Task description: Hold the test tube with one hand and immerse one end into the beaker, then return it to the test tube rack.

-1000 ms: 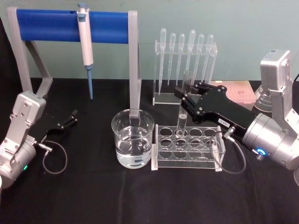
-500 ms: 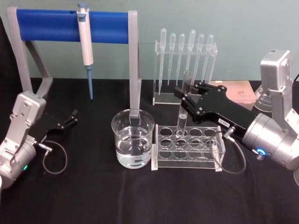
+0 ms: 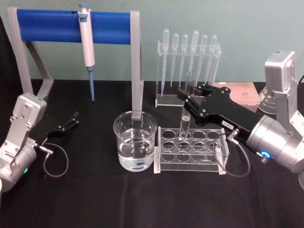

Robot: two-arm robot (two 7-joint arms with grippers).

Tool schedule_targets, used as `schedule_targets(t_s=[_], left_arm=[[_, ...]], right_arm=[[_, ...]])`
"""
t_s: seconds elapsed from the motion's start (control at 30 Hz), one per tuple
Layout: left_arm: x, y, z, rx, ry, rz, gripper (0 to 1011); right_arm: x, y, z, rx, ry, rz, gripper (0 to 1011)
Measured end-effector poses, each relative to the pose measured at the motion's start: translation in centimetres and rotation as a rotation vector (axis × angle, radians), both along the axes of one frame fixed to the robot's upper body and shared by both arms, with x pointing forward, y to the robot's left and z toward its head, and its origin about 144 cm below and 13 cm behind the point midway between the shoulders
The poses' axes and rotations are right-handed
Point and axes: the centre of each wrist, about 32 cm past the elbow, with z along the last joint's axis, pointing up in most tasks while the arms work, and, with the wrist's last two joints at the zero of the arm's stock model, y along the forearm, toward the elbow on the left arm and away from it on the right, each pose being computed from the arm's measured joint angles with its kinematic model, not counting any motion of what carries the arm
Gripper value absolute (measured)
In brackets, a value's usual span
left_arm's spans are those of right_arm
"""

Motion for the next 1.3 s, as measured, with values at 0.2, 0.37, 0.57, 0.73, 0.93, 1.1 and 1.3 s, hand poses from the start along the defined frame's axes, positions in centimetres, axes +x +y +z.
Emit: schedule_targets(t_s=[0.2,0.37,0.57,0.73,0.93,1.1,1.3], left_arm=[[0.00,0.00,0.00,0.000,0.000,0.000,1000],[0.00,0.00,0.00,0.000,0.000,0.000,1000],[0.00,0.00,0.00,0.000,0.000,0.000,1000],[0.00,0.00,0.00,0.000,0.000,0.000,1000],[0.00,0.00,0.00,0.000,0.000,0.000,1000],[0.00,0.00,0.00,0.000,0.000,0.000,1000],[0.00,0.00,0.00,0.000,0.000,0.000,1000]], right_arm=[[0.00,0.00,0.00,0.000,0.000,0.000,235],[0.00,0.00,0.00,0.000,0.000,0.000,235],[0.00,0.00,0.00,0.000,0.000,0.000,236],[0.00,0.00,0.00,0.000,0.000,0.000,235],[0.00,0.00,0.00,0.000,0.000,0.000,235],[0.00,0.00,0.00,0.000,0.000,0.000,235],[-0.22,-0.04,0.73,0.000,-0.013,0.004,236]])
